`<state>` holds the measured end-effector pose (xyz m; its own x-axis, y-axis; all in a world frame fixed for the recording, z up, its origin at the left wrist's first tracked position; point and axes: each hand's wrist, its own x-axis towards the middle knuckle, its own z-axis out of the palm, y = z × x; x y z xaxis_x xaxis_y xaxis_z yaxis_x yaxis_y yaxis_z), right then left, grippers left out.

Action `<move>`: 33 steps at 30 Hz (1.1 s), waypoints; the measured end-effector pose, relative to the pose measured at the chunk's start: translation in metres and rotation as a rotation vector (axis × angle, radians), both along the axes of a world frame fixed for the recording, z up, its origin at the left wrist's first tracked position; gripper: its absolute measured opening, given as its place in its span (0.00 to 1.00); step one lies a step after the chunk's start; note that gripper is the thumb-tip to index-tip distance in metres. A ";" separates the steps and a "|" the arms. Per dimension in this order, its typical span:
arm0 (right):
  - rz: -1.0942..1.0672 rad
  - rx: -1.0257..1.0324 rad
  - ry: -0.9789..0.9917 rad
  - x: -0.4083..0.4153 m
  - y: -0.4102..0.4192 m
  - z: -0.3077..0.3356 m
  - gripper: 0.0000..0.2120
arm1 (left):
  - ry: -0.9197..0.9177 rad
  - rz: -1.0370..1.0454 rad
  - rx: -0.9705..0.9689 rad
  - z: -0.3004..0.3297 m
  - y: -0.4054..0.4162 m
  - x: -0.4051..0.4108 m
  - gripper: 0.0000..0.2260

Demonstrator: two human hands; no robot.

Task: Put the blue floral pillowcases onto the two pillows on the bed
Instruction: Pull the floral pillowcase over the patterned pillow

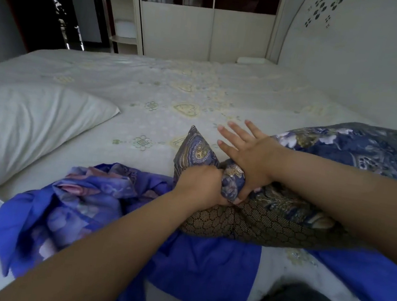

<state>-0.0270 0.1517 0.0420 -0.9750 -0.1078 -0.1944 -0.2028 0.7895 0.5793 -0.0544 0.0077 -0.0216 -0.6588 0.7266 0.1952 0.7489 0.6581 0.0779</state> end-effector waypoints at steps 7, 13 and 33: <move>-0.137 -0.338 -0.240 0.002 -0.004 -0.012 0.63 | 0.078 -0.003 0.085 -0.016 -0.016 0.013 0.29; -0.104 -0.494 -0.209 0.017 -0.017 -0.006 0.24 | -0.018 0.040 0.233 -0.016 -0.043 0.017 0.32; -0.023 -0.544 0.115 -0.020 -0.136 -0.009 0.17 | -0.636 0.906 0.189 -0.045 -0.321 -0.012 0.10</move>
